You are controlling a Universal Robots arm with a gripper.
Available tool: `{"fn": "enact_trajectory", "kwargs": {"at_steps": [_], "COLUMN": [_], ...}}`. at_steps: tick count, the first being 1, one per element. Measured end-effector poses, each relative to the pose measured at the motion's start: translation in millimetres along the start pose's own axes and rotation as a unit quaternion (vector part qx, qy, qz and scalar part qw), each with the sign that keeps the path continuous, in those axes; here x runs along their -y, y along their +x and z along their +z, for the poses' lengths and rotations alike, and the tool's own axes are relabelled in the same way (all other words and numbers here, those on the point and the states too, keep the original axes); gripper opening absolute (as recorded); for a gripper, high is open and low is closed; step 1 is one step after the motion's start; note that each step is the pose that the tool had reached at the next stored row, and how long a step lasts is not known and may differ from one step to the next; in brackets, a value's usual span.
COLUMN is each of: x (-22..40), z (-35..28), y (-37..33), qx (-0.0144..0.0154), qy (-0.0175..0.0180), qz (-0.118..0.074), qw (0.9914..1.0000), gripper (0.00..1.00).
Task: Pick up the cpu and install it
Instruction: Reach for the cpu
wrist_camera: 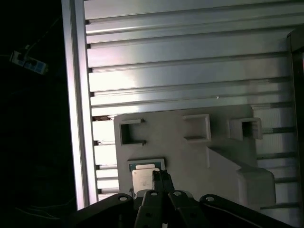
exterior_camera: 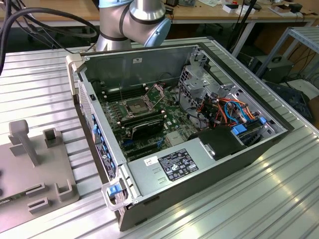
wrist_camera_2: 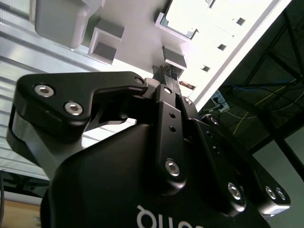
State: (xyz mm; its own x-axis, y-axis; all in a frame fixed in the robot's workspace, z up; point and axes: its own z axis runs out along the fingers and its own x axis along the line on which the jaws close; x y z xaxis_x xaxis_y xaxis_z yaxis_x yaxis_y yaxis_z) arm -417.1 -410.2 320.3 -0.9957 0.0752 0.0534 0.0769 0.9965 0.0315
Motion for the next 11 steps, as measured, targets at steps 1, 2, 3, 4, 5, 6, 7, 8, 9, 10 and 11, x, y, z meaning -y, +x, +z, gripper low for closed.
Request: {"fn": "enact_trajectory", "kwargs": {"at_steps": [1,2,3,4,5,6,7,8,9,10,11], "x": [1.2,2.5,3.5,4.9,6.7,7.9,9.0,11.3,13.5,14.7,16.2], "z": [0.1,0.2,0.3,0.4,0.5,0.5,0.6,0.8,1.0,1.2,1.4], "y": [-0.1,-0.2,-0.3,-0.4,-0.5,-0.6,-0.7,-0.9,-1.1,-1.2,-1.3], "qx": [-0.0001,-0.0001,-0.0001,0.0000,0.0000,0.0000,0.0000,0.0000,0.0001,0.0001,0.0002], "qy": [0.0001,0.0001,0.0003,0.0007,0.0012,0.0016,0.0019,0.0023,0.0027,0.0029,0.0033], "qz": [0.000,0.000,0.000,0.000,0.000,0.000,0.000,0.000,0.000,0.000,0.000], "qw": [1.00000,1.00000,1.00000,1.00000,1.00000,1.00000,1.00000,1.00000,1.00000,1.00000,0.99999], "gripper": [0.11,0.11,0.11,0.11,0.11,0.11,0.11,0.11,0.11,0.11,0.11]}}
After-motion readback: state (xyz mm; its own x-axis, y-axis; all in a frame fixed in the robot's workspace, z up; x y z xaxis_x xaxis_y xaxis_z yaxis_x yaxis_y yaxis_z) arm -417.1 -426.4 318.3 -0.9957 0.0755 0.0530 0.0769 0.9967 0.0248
